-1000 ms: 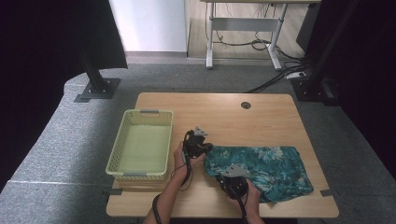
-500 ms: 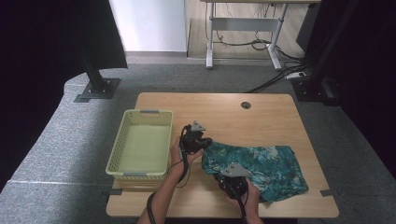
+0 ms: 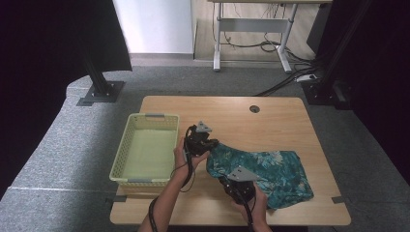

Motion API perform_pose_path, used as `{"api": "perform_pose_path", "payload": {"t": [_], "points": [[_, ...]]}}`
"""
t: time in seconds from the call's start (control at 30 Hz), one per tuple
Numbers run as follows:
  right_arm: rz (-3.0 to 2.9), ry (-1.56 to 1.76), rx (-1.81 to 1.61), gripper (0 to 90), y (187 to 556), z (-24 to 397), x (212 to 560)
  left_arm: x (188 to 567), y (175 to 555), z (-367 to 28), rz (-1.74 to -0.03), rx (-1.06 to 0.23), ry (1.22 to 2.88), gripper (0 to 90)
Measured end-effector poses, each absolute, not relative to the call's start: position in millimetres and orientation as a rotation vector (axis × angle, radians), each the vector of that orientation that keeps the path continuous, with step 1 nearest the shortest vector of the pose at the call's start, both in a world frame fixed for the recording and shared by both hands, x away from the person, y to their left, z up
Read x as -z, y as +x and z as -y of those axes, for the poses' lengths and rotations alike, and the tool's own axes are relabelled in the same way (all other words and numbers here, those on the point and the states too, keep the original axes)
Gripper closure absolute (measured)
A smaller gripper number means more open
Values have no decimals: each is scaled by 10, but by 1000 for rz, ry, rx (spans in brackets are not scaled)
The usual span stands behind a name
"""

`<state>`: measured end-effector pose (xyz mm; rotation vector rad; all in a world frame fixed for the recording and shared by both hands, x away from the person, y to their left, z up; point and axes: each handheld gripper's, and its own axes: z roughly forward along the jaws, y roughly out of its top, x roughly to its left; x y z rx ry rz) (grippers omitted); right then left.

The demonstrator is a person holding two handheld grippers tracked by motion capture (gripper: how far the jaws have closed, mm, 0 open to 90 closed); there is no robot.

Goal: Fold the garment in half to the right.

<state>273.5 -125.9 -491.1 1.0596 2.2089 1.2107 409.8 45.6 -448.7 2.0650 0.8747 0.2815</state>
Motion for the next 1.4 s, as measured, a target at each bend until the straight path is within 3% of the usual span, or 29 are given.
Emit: {"api": "perform_pose_path", "payload": {"t": [1.4], "points": [[-2163,1067,-1299,846,2792,1048,4697,4093,4046,-552,-833,-337,2049,879]]}}
